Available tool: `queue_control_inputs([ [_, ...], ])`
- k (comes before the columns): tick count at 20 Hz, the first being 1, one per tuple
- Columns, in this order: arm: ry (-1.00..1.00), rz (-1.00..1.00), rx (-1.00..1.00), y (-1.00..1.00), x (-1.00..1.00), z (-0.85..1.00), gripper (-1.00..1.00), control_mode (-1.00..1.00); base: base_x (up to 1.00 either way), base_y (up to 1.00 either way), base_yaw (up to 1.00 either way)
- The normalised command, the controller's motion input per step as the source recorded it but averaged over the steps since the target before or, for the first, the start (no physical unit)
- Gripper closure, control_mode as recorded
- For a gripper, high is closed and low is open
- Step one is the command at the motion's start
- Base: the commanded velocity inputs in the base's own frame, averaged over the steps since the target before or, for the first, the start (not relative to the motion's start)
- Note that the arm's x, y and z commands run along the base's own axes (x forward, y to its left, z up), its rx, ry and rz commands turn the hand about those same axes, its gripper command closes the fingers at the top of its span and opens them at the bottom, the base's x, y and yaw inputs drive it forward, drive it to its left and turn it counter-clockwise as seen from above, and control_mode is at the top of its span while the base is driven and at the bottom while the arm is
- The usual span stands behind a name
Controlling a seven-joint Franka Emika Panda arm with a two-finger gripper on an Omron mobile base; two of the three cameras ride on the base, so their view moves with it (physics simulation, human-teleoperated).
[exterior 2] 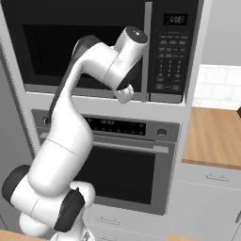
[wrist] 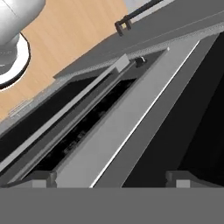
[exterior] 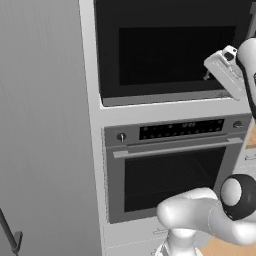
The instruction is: Open the microwave, place the bowl with waffle inside the microwave, then close the microwave door and turn it on.
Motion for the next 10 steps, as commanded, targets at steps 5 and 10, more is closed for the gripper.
queue_control_inputs([
  [5,-0.62,-0.01,-0.13,-0.09,-0.83,-0.97,-1.00,-1.00,0.00,0.00,0.00],
  [10,-0.68,-0.02,-0.05,-0.06,-0.49,-0.09,-1.00,-1.00,0.00,0.00,0.00],
])
